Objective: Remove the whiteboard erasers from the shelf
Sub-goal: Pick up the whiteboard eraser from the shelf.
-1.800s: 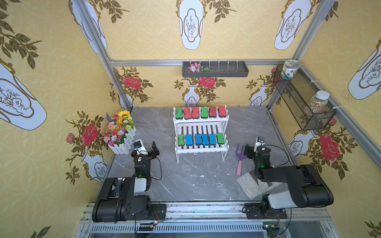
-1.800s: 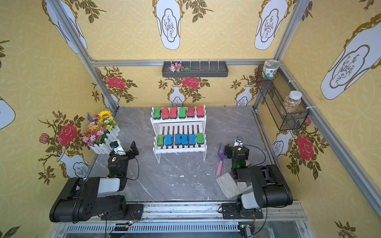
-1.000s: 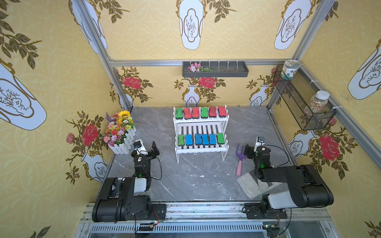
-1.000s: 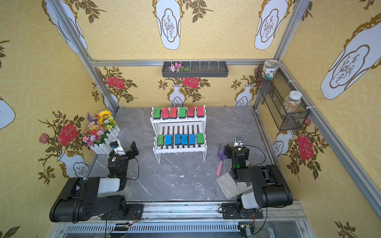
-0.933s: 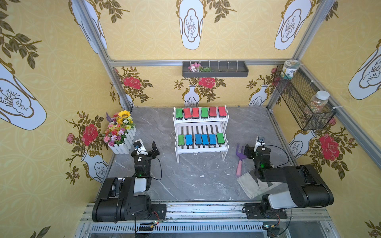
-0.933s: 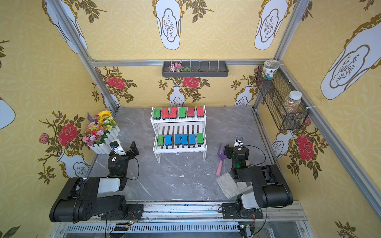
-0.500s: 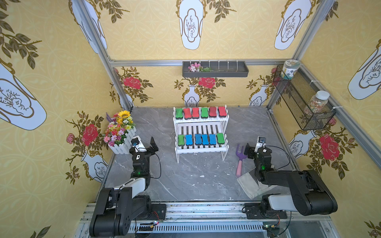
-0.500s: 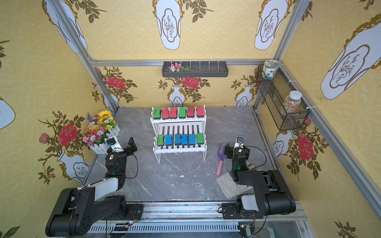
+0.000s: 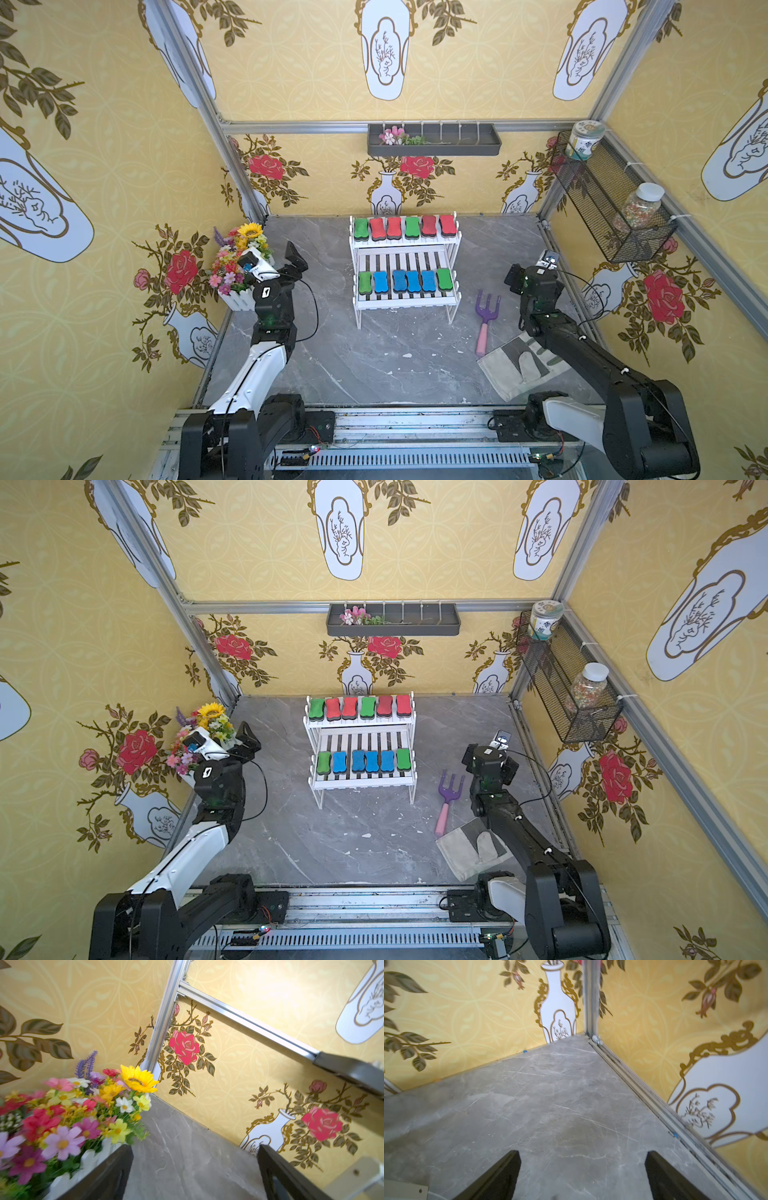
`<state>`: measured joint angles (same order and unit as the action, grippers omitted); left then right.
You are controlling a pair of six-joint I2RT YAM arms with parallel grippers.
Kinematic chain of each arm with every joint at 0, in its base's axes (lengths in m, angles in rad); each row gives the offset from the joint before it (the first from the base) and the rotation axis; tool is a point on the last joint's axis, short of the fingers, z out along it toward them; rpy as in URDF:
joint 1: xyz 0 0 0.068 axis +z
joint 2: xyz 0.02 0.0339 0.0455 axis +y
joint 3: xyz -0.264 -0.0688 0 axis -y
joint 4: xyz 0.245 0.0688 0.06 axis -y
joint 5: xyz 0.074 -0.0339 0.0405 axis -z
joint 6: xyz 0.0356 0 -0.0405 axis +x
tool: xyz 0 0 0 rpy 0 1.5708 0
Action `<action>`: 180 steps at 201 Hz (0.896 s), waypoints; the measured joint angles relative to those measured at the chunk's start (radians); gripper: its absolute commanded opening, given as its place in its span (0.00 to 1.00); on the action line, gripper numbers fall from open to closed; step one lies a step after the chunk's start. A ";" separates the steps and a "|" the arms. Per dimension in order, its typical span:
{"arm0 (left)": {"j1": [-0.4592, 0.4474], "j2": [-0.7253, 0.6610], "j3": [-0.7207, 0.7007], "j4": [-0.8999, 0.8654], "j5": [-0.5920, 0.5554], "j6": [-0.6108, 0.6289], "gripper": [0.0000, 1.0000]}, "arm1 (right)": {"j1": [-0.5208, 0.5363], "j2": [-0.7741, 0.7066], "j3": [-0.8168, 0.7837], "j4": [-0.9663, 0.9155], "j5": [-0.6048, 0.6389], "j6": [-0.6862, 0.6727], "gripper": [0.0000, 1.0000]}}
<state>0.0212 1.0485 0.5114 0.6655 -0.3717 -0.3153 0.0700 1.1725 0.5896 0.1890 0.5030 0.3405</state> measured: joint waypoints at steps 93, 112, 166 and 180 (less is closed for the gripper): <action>0.002 -0.119 0.185 -0.479 0.078 -0.481 1.00 | 0.046 0.084 0.292 -0.571 -0.124 0.231 1.00; 0.003 -0.053 0.275 -0.527 0.202 -0.509 1.00 | 0.104 0.042 0.347 -0.638 -0.153 0.214 0.97; -0.092 -0.060 0.376 -0.652 0.397 -0.575 1.00 | 0.222 -0.101 0.538 -0.797 -0.275 0.182 0.83; -0.092 -0.055 0.404 -0.663 0.407 -0.580 1.00 | 0.278 -0.095 0.619 -0.822 -0.290 0.179 0.80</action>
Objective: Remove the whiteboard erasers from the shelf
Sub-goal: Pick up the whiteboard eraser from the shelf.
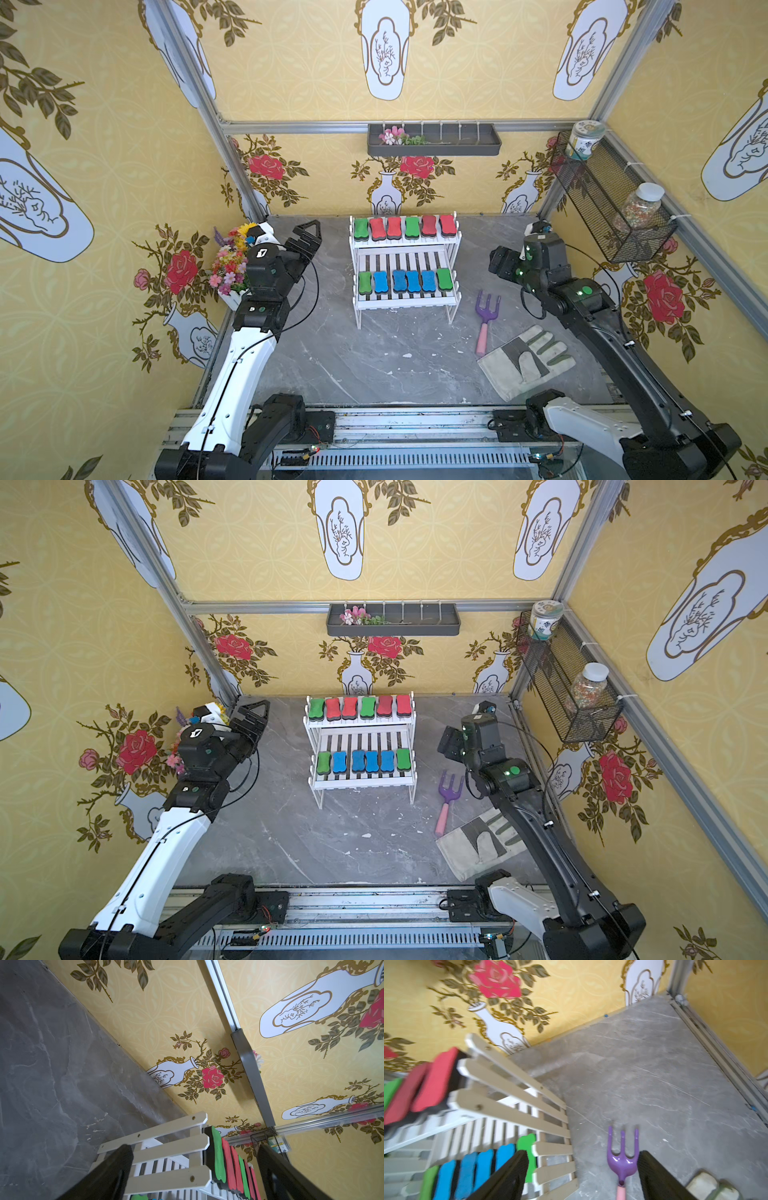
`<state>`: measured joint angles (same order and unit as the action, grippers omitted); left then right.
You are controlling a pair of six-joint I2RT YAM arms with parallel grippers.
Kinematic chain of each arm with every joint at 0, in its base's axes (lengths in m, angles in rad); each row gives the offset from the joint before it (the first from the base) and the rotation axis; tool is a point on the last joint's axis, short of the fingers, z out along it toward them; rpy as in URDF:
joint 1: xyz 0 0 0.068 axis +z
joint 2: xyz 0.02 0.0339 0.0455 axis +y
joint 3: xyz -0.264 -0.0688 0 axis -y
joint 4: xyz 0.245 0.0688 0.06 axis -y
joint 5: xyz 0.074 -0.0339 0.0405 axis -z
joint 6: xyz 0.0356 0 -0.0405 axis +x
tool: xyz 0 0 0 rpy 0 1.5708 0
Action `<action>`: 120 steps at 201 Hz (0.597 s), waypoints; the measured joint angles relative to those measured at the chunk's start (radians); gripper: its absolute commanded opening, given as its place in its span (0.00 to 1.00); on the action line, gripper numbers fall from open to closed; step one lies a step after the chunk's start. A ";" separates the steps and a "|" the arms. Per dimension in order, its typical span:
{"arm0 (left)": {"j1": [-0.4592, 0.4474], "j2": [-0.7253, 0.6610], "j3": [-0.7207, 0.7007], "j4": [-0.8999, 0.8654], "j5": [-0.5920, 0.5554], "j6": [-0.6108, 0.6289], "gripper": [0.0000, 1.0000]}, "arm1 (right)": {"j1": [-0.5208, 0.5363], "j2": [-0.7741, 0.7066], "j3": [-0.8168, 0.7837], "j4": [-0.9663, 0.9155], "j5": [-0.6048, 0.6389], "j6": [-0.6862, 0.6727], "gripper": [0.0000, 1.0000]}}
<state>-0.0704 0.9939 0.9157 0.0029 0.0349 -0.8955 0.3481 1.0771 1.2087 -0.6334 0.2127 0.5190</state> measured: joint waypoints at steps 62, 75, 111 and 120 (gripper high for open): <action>-0.027 0.084 0.138 -0.035 0.212 0.003 1.00 | 0.376 0.273 0.422 -0.101 0.130 -0.029 0.75; -0.069 0.087 0.167 -0.069 0.208 0.028 1.00 | 0.407 0.346 0.504 -0.121 0.166 -0.030 0.73; -0.153 0.070 0.190 -0.157 0.143 0.098 1.00 | 0.424 0.528 0.706 -0.198 0.229 -0.037 0.70; -0.155 0.070 0.186 -0.188 0.135 0.108 1.00 | 0.407 0.562 0.745 -0.211 0.231 -0.037 0.70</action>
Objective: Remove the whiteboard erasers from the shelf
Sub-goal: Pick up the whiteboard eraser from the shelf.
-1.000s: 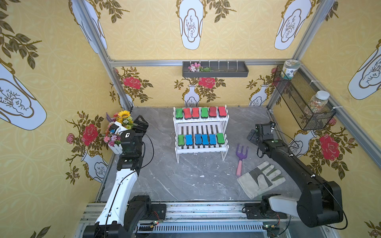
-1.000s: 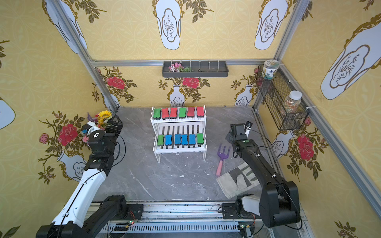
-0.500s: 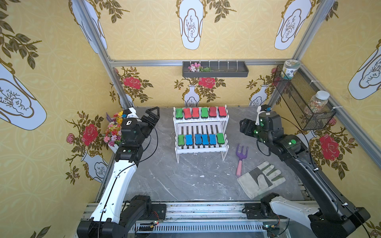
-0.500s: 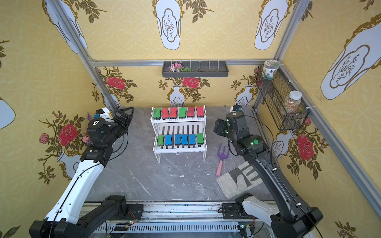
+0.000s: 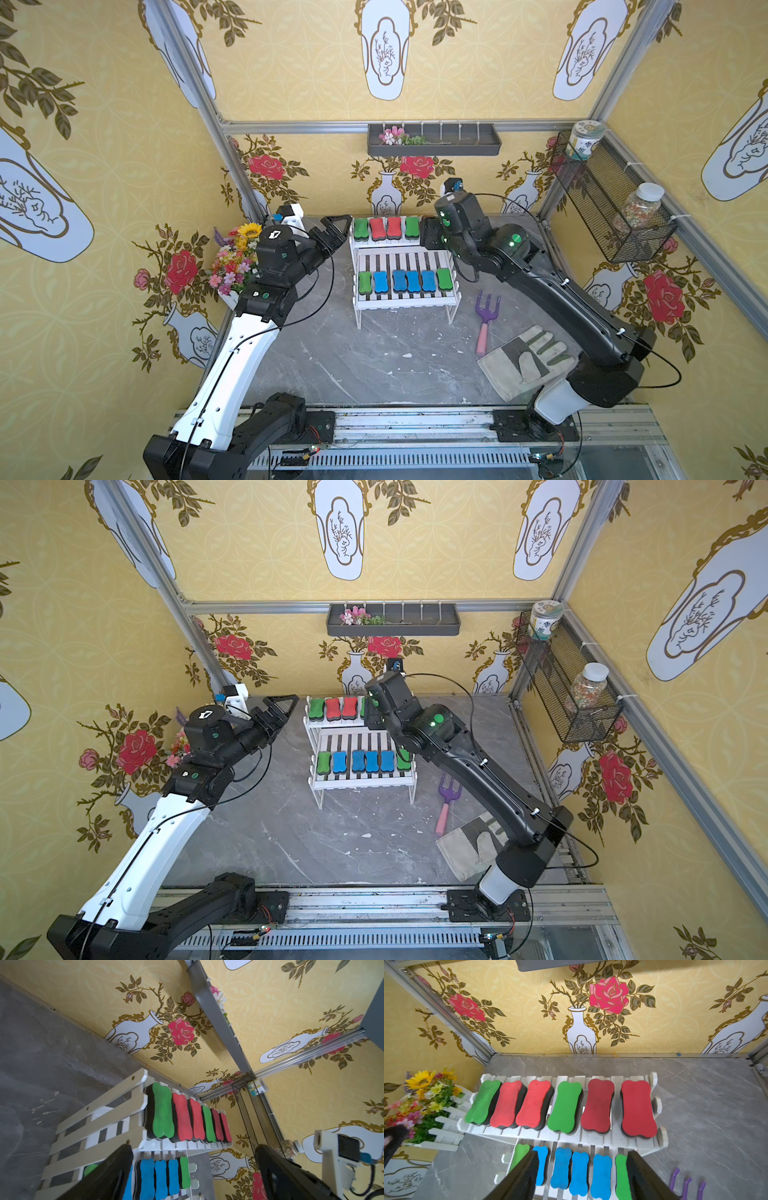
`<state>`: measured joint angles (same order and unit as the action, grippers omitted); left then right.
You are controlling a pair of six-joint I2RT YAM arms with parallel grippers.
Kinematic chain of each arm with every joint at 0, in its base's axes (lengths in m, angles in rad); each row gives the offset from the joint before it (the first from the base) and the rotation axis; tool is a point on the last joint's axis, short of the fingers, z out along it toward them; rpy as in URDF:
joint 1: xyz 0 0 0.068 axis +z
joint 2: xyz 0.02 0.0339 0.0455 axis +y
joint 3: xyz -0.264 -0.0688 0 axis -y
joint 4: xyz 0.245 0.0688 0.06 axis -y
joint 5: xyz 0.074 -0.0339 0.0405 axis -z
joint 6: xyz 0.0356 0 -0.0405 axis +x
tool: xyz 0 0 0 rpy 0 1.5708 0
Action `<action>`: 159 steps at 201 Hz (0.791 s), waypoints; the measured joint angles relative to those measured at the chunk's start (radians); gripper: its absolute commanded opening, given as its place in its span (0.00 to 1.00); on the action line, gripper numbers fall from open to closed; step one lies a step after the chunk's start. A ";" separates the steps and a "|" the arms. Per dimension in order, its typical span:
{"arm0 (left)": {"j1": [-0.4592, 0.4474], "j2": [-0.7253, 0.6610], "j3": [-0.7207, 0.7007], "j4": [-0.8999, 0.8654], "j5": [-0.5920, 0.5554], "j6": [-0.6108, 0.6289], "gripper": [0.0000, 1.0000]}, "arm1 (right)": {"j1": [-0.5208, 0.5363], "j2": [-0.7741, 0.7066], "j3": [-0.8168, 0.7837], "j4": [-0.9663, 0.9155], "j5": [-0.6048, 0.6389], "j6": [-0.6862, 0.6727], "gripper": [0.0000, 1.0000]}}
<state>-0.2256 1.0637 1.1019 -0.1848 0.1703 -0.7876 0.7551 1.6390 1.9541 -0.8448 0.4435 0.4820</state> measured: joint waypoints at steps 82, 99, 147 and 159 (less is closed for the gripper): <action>-0.004 -0.058 -0.060 -0.100 -0.040 0.078 1.00 | -0.091 0.201 0.190 -0.138 -0.026 0.011 0.65; -0.005 -0.055 -0.060 -0.100 -0.040 0.085 1.00 | -0.088 0.214 0.192 -0.150 -0.031 0.012 0.65; -0.005 -0.048 -0.065 -0.097 -0.039 0.099 1.00 | -0.088 0.236 0.193 -0.150 -0.034 0.037 0.63; -0.005 -0.047 -0.066 -0.097 -0.037 0.099 1.00 | -0.089 0.246 0.209 -0.152 -0.033 0.038 0.62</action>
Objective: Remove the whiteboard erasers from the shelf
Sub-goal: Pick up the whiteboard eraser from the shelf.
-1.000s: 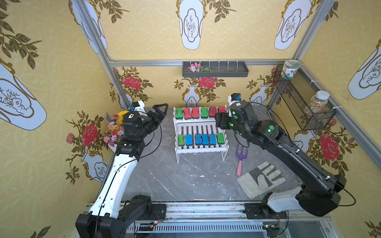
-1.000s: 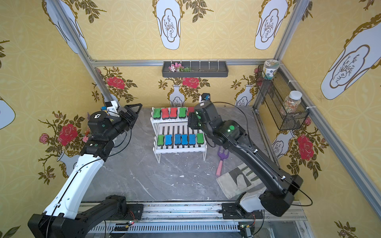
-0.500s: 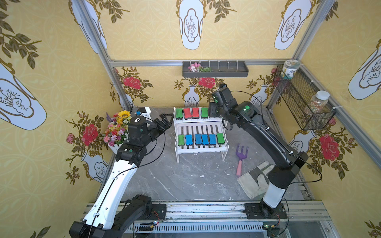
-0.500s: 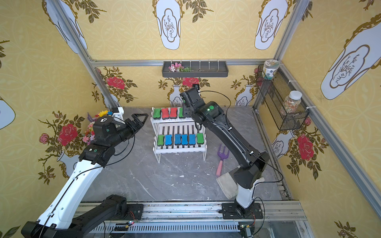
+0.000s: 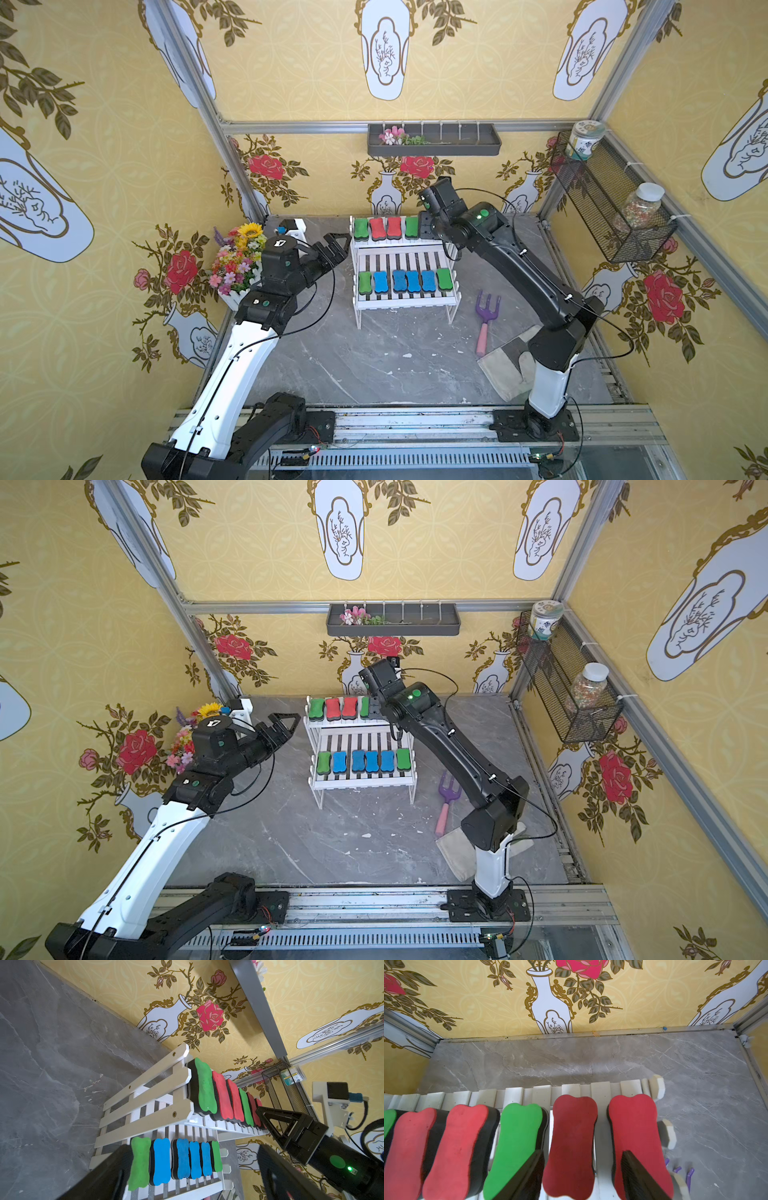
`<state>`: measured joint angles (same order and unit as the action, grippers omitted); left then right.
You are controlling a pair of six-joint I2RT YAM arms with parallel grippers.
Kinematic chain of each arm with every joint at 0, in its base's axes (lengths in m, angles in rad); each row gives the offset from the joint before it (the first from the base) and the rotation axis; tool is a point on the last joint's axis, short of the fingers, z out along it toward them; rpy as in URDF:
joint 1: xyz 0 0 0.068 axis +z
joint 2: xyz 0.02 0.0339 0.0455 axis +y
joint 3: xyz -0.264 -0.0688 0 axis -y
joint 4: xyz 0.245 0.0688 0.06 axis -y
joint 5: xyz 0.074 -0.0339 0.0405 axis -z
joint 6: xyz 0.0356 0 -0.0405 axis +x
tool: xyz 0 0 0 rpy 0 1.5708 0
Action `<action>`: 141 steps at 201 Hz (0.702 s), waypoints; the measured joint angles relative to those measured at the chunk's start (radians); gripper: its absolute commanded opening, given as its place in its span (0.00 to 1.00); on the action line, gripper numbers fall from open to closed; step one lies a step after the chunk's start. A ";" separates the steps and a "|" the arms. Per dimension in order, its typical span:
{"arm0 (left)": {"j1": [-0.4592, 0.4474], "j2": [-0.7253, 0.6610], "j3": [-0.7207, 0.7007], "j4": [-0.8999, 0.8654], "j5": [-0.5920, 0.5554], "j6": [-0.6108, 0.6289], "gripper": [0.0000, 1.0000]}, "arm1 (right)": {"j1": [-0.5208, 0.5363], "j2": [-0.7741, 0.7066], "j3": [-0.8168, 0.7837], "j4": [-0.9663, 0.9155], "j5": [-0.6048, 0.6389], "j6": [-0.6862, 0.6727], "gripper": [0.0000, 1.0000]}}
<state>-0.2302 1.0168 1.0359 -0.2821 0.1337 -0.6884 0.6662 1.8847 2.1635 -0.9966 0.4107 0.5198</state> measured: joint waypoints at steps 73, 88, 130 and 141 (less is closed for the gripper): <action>0.000 -0.009 -0.005 0.005 0.010 0.004 1.00 | 0.003 -0.016 0.017 0.013 -0.001 0.007 0.58; 0.000 -0.006 -0.005 0.005 0.017 0.007 1.00 | -0.003 -0.018 0.017 0.021 -0.005 0.008 0.58; 0.000 -0.001 -0.004 0.005 0.020 0.007 1.00 | 0.001 -0.002 0.011 0.022 -0.013 0.027 0.58; 0.000 -0.002 -0.004 0.004 0.020 0.007 1.00 | 0.003 0.002 0.009 0.023 -0.014 0.029 0.57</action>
<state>-0.2302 1.0149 1.0317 -0.2779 0.1539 -0.6811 0.6689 1.8862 2.1723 -0.9733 0.3965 0.5491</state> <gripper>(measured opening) 0.996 0.578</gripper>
